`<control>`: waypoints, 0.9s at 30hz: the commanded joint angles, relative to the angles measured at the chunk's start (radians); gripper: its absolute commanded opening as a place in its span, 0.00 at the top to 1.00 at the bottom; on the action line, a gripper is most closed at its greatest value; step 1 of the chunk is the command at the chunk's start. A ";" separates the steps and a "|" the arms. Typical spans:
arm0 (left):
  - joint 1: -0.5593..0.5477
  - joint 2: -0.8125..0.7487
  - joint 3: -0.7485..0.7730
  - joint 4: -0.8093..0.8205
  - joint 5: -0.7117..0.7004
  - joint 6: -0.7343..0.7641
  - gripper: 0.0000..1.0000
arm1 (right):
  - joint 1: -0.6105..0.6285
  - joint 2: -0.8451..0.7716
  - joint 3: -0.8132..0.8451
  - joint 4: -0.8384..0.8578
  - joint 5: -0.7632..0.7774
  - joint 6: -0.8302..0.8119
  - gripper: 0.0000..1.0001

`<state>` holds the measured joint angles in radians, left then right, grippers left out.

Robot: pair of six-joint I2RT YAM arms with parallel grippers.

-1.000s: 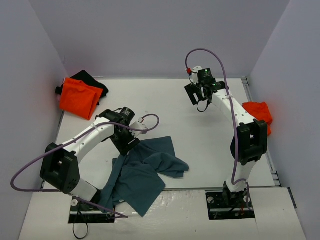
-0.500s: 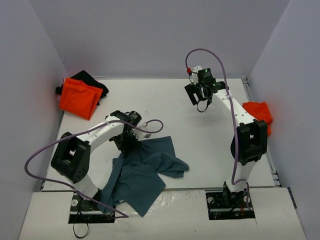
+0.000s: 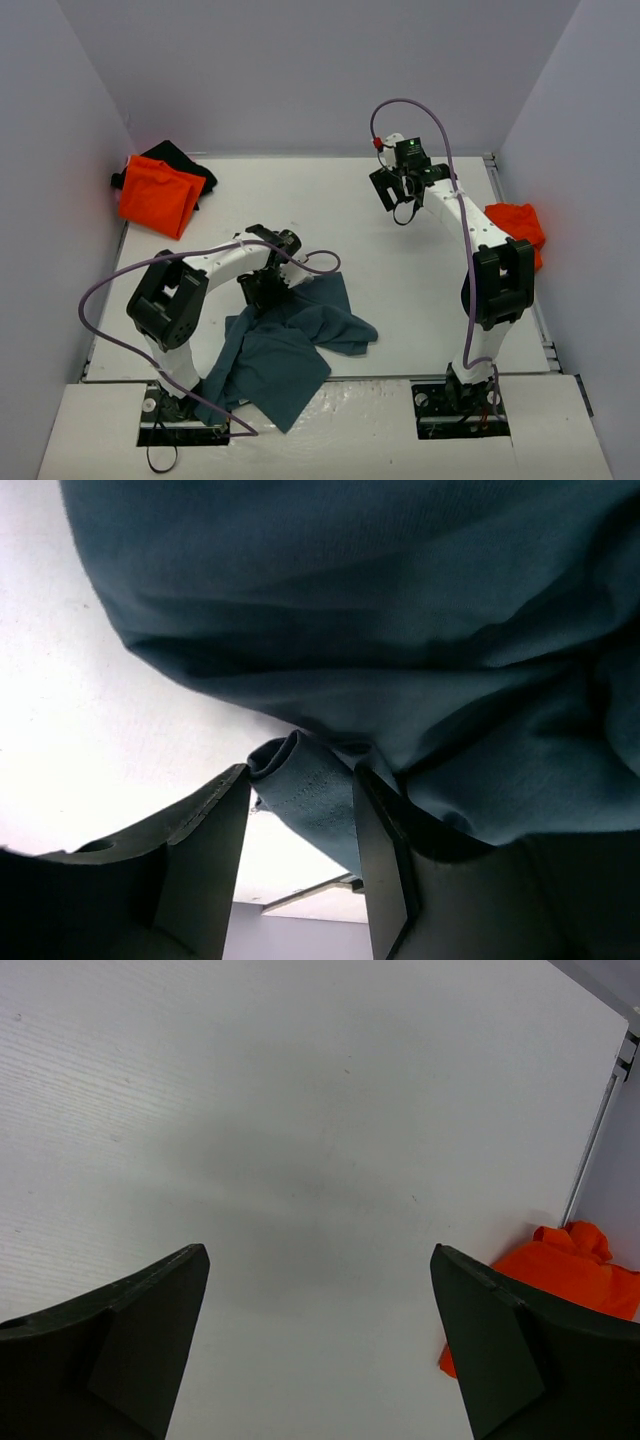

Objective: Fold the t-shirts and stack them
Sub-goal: Flatten out the tshirt

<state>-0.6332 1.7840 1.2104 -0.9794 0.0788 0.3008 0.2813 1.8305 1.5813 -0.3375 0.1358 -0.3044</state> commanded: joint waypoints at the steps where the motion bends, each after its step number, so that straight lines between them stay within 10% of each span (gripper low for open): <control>1: -0.017 0.001 0.044 -0.028 -0.039 -0.017 0.73 | -0.002 -0.045 0.000 0.051 0.031 -0.007 0.09; 5: -0.016 0.014 0.050 -0.028 -0.051 -0.018 1.00 | -0.002 -0.045 -0.002 0.051 0.032 -0.007 0.09; 15: 0.060 -0.154 0.230 -0.052 -0.168 -0.008 1.00 | 0.007 -0.028 0.003 0.027 -0.106 0.020 0.07; 27: 0.232 -0.352 0.416 -0.071 -0.215 0.054 1.00 | 0.030 0.152 0.148 -0.244 -0.639 -0.003 0.05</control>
<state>-0.4110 1.4907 1.5772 -1.0247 -0.0604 0.3291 0.2975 1.9250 1.6635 -0.4593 -0.2727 -0.2892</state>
